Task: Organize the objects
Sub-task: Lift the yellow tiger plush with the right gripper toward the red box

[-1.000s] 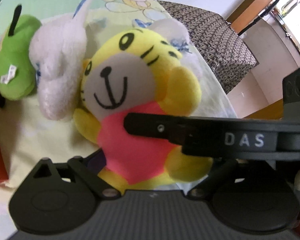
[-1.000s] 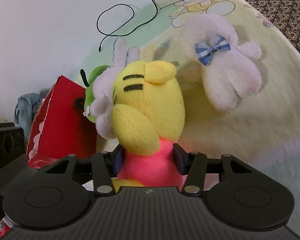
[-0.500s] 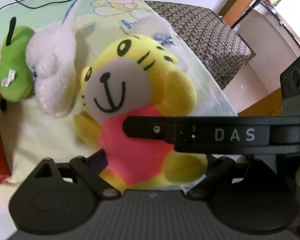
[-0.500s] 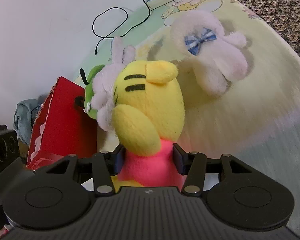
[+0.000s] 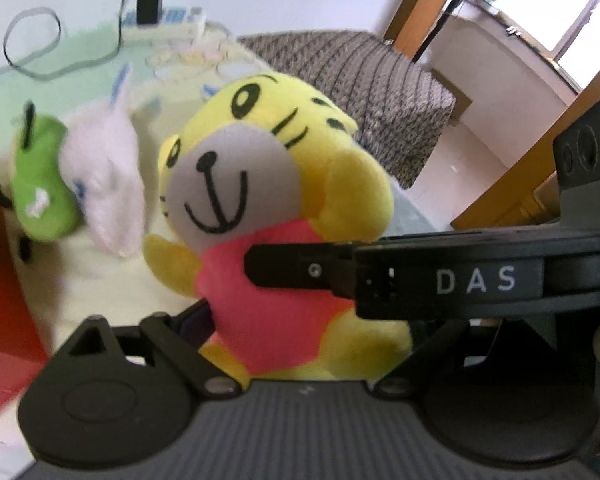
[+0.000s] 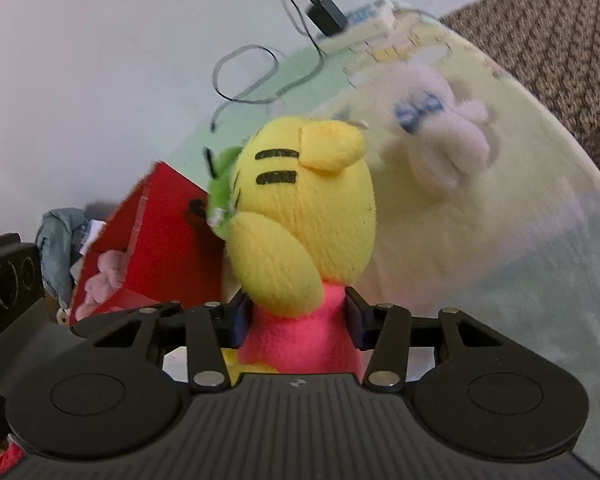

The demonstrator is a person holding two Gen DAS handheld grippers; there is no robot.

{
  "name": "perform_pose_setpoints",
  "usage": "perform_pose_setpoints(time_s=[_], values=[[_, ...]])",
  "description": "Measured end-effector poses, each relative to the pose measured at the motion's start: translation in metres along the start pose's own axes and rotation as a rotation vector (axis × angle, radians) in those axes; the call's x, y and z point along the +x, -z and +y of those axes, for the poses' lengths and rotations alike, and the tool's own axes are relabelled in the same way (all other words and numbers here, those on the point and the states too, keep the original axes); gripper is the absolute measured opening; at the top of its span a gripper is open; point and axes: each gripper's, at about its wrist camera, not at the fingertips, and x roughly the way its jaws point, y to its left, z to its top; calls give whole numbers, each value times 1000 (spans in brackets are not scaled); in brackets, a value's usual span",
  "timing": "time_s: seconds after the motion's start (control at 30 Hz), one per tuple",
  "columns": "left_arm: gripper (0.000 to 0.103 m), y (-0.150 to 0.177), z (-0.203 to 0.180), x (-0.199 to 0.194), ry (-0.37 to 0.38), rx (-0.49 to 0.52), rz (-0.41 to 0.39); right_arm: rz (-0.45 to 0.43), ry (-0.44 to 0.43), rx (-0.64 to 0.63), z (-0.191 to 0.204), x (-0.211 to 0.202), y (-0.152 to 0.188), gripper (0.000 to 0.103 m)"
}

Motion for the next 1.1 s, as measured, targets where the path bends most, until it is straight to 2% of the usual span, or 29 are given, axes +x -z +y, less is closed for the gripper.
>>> perform_pose_setpoints(time_s=[0.17, 0.37, 0.57, 0.67, 0.77, 0.9, 1.1], values=[[90, 5, 13, -47, -21, 21, -83, -70, -19, -87, 45, -7, 3, 50], [90, 13, 43, -98, -57, -15, -186, -122, -59, -204, 106, 5, 1, 50], [90, 20, 84, -149, -127, -62, -297, -128, -135, -305, 159, 31, -9, 50], [90, 21, 111, -163, -162, -105, -327, -114, -169, -325, 186, 54, -16, 50], [90, 25, 147, -167, -151, -181, -317, -84, -144, -349, 210, 80, -18, 50], [90, 35, 183, -159, -118, -284, -280, -32, -60, -367, 229, 116, -15, 49], [87, 37, 199, -136, -130, -285, -221, 41, 108, -489, 243, 158, -4, 49]])
